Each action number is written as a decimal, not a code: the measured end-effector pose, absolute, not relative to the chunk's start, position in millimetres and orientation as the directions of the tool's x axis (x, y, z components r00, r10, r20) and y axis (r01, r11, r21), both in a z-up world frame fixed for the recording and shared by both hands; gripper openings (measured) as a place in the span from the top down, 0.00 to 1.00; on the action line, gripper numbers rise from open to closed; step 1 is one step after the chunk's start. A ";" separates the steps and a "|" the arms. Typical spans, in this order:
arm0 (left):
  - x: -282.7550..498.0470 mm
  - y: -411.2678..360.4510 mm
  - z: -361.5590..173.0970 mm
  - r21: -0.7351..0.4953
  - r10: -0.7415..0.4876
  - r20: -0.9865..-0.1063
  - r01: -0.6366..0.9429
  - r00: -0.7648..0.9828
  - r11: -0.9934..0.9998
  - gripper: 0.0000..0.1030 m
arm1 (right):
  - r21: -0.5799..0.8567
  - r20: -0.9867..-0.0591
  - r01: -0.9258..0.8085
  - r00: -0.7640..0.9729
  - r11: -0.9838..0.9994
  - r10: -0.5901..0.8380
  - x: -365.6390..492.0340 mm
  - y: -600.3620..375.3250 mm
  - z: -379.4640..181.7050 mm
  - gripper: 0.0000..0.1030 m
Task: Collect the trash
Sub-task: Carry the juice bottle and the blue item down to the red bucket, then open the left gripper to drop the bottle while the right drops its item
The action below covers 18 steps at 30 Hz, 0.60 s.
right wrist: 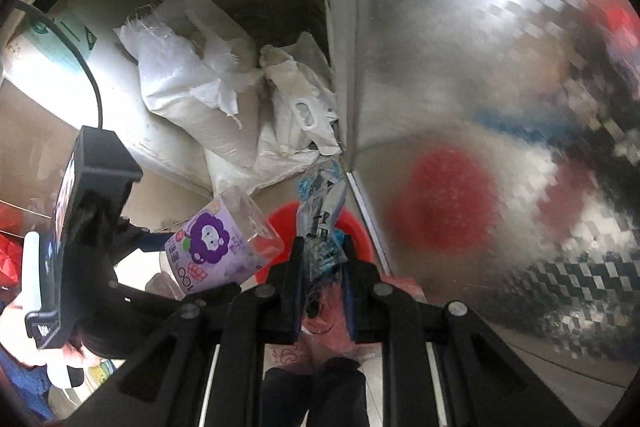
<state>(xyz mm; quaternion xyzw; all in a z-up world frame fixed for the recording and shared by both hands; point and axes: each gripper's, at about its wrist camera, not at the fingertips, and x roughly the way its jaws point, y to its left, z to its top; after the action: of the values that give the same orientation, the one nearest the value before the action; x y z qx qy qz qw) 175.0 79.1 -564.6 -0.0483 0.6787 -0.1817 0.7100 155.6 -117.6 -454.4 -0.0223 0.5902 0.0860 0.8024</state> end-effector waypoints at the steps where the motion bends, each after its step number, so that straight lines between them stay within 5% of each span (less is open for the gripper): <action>1: 176.3 76.9 -565.2 -0.322 -0.330 -0.944 0.202 0.008 0.925 0.23 | 0.070 -0.949 -0.155 0.295 0.985 0.114 155.2 -120.7 -453.6 0.86; 18: 169.9 83.5 -541.6 -0.213 -0.231 -0.971 0.211 0.062 0.954 0.15 | 0.096 -0.959 -0.161 0.249 0.982 0.135 154.2 -115.7 -458.8 0.86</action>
<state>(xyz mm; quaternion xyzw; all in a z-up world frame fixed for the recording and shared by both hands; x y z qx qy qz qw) 169.9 83.5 -541.6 -0.0073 0.6678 -0.1517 0.7287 154.2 -115.7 -458.8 -0.0107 0.6056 0.0936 0.7902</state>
